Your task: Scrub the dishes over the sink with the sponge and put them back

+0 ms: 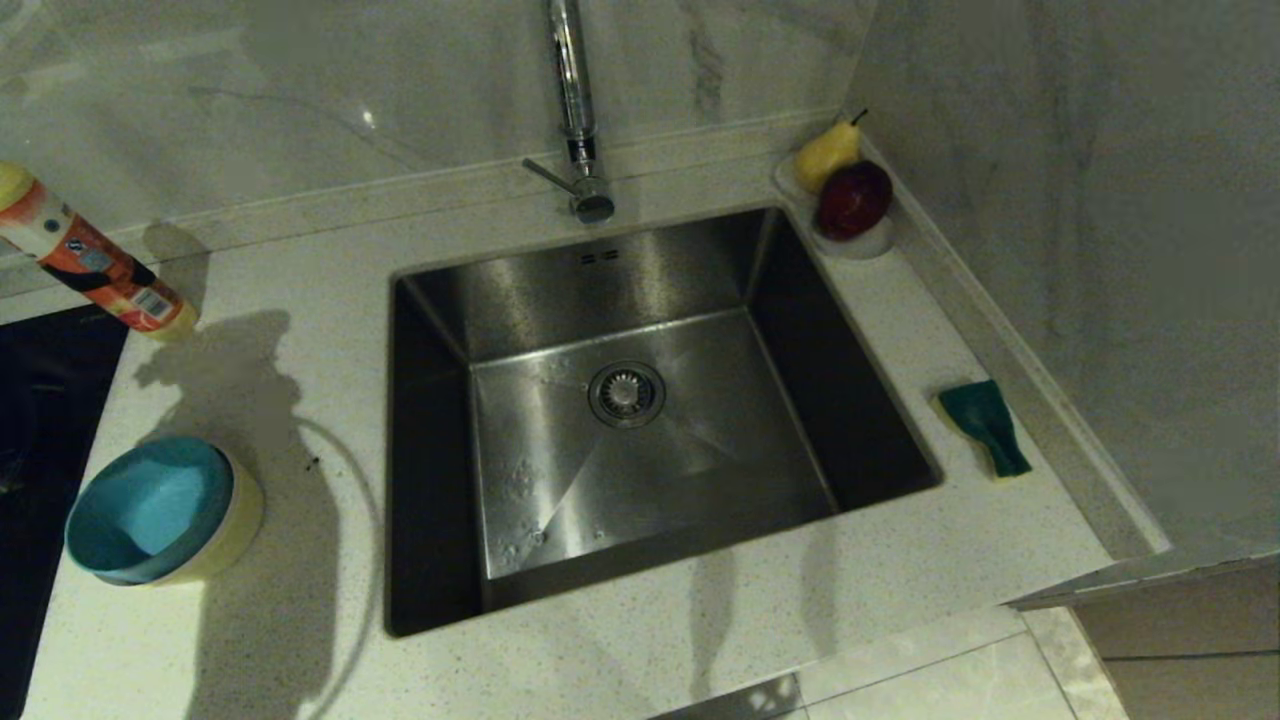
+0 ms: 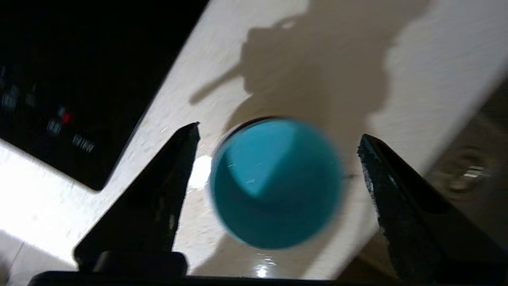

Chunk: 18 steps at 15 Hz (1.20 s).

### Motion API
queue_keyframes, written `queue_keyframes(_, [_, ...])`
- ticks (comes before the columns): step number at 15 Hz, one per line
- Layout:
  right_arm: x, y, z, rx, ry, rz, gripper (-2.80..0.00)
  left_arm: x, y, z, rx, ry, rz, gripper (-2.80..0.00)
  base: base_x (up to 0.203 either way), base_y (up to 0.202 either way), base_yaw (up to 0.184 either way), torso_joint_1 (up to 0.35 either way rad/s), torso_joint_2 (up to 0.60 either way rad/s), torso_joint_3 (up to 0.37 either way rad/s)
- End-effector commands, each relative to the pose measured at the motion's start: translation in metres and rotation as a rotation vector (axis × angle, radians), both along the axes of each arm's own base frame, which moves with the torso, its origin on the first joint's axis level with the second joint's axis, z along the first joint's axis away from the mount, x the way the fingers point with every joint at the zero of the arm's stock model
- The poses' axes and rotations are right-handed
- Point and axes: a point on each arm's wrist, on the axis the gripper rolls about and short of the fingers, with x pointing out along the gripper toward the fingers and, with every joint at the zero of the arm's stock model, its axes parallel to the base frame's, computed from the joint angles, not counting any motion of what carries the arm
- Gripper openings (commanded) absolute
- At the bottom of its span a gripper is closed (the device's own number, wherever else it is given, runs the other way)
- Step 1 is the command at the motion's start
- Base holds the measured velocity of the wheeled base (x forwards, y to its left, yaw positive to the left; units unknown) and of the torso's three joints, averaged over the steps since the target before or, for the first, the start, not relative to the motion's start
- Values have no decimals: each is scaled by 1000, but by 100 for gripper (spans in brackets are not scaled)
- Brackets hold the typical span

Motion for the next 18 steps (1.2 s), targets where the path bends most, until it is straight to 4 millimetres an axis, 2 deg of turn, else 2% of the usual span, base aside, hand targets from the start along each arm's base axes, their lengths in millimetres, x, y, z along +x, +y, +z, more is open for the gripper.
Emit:
queue_keyframes(1, [0, 0, 0, 0, 1, 1, -280, -2, -3, 23, 46, -67, -31, 0, 0, 0, 0, 0, 0, 0])
queue_keyframes(2, [0, 0, 0, 0, 1, 1, -280, 0, -4, 29, 71, -67, -57, -280, 0, 0, 0, 0, 0, 0])
queue_keyframes(5, [0, 0, 0, 0, 1, 1, -280, 11, -3, 46, 158, -100, -113, -280, 0, 0, 0, 0, 0, 0])
queue_keyframes(6, [0, 0, 0, 0, 1, 1, -280, 17, -9, 50, 203, -101, -169, -280, 0, 0, 0, 0, 0, 0])
queue_keyframes(8, [0, 0, 0, 0, 1, 1, -280, 33, -19, 50, 309, -97, -272, -280, 0, 0, 0, 0, 0, 0])
queue_keyframes(10, [0, 0, 0, 0, 1, 1, -280, 65, -30, 41, 417, -73, -317, -280, 0, 0, 0, 0, 0, 0])
queue_keyframes(11, [0, 0, 0, 0, 1, 1, -280, 78, -38, 39, 452, -100, -328, -280, 0, 0, 0, 0, 0, 0])
queue_keyframes(13, [0, 0, 0, 0, 1, 1, -280, 88, -65, 39, 474, -173, -402, -280, 0, 0, 0, 0, 0, 0])
queue_keyframes(14, [0, 0, 0, 0, 1, 1, -280, 86, -79, 37, 477, -186, -451, -280, 0, 0, 0, 0, 0, 0])
queue_keyframes(15, [0, 0, 0, 0, 1, 1, -280, 75, -93, 38, 480, -204, -497, -280, 0, 0, 0, 0, 0, 0])
queue_keyframes(18, [0, 0, 0, 0, 1, 1, -280, 6, -108, 53, 489, -324, -565, -280, 0, 0, 0, 0, 0, 0])
